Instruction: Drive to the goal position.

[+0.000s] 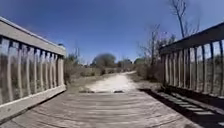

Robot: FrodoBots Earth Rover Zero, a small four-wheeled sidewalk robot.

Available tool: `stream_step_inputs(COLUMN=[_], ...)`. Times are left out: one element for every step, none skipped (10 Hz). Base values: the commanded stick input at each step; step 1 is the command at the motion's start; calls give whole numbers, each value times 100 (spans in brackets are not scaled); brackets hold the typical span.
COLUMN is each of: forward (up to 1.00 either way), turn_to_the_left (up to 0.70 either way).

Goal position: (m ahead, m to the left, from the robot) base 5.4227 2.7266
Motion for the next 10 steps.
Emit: stream_step_inputs(forward=[50, 50, 50, 50, 50, 50, 50, 50, 50, 50], turn_to_the_left=[0, 0, 0, 0, 0, 0, 0, 0, 0, 0])
